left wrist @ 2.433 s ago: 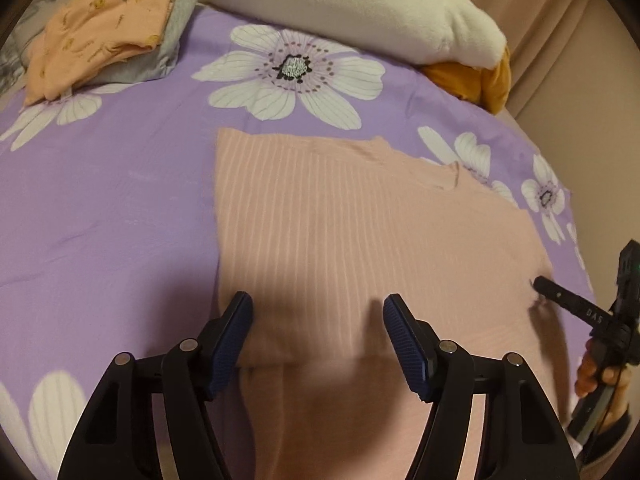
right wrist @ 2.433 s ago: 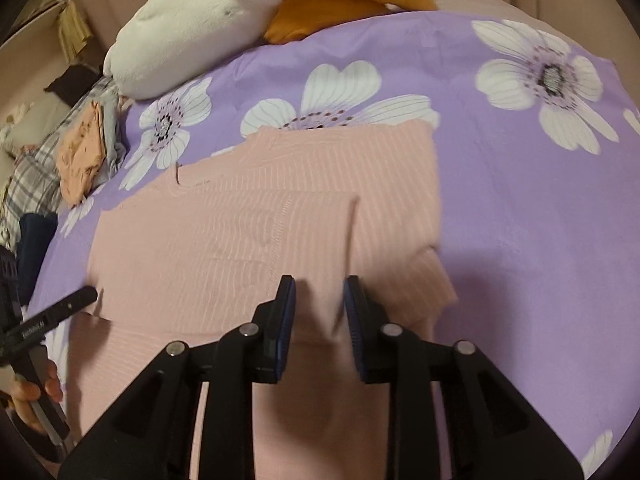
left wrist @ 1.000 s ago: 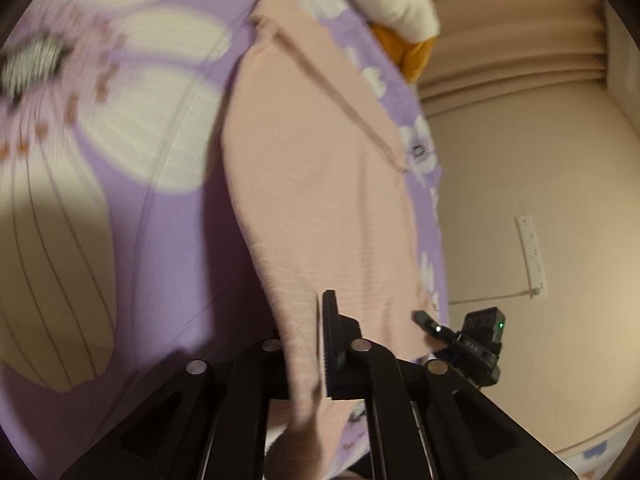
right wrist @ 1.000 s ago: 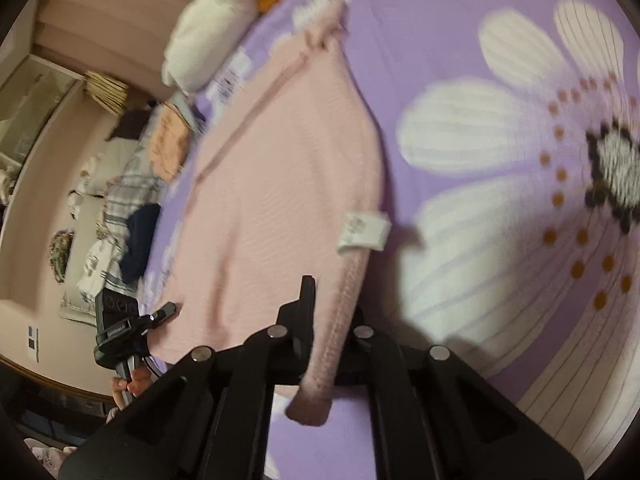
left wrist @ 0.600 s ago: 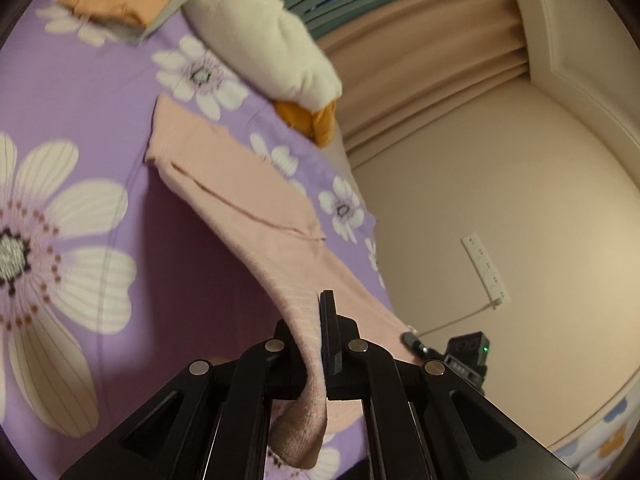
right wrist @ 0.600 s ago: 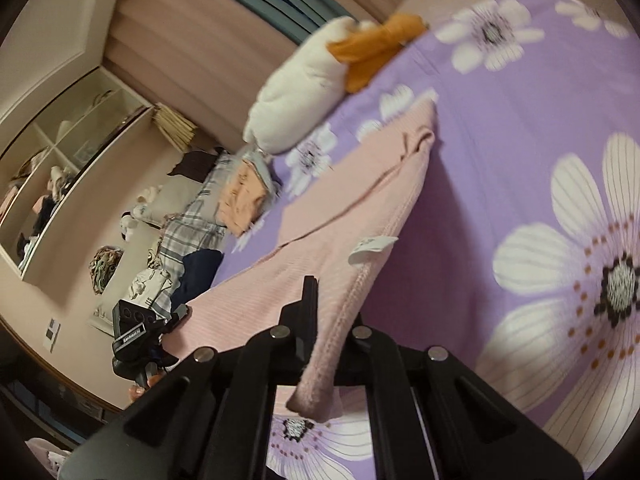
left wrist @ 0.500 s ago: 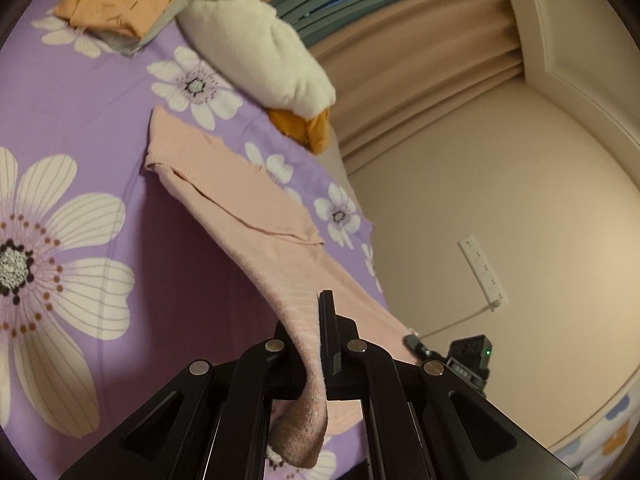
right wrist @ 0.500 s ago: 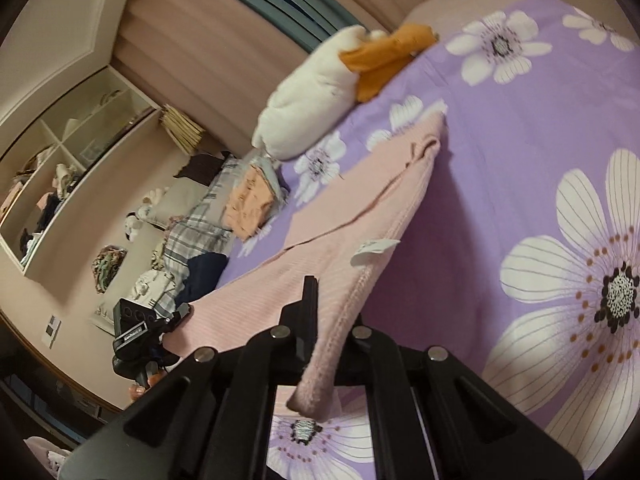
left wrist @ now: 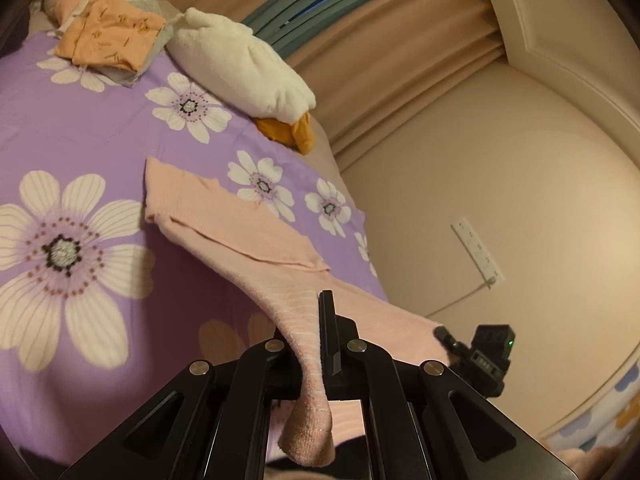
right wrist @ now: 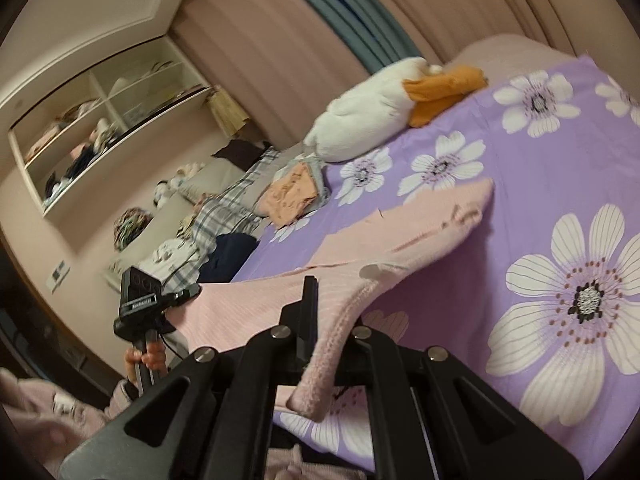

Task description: Fold small clothes

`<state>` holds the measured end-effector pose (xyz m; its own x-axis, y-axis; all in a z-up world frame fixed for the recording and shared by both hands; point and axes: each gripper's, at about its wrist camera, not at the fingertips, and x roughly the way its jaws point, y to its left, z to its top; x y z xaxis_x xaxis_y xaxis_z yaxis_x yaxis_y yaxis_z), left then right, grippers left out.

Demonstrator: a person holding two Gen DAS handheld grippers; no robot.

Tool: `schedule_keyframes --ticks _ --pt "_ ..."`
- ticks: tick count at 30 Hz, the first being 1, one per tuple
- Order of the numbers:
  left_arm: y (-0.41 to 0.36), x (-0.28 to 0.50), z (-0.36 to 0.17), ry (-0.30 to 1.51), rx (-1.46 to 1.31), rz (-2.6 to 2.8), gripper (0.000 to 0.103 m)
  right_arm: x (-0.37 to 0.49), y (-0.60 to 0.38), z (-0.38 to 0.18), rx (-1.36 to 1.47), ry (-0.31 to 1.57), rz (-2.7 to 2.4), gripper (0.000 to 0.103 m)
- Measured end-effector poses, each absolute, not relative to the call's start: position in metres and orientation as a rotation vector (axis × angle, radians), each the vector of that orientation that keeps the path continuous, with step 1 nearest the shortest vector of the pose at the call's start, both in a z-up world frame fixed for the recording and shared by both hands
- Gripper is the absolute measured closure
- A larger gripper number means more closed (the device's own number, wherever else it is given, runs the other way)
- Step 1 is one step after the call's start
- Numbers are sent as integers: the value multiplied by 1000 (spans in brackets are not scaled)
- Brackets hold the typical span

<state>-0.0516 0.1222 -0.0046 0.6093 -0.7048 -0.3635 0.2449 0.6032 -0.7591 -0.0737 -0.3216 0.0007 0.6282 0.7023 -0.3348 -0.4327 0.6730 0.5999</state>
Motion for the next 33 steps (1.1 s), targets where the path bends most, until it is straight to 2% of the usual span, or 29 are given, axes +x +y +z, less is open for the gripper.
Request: schedule_keyframes --ticks 6,13,20,33 --pt "127 -74 10 707 -731 -614 103 -94 -325 16 485 543 727 98" --pt "134 -37 0 714 -790 -591 103 -52 -329 6 548 566 703 96" --pt "146 41 -34 774 -850 -512 103 34 -331 -21 659 652 630 96" --pt "142 158 -123 1012 -907 -368 103 165 -329 -102 738 880 467 96"
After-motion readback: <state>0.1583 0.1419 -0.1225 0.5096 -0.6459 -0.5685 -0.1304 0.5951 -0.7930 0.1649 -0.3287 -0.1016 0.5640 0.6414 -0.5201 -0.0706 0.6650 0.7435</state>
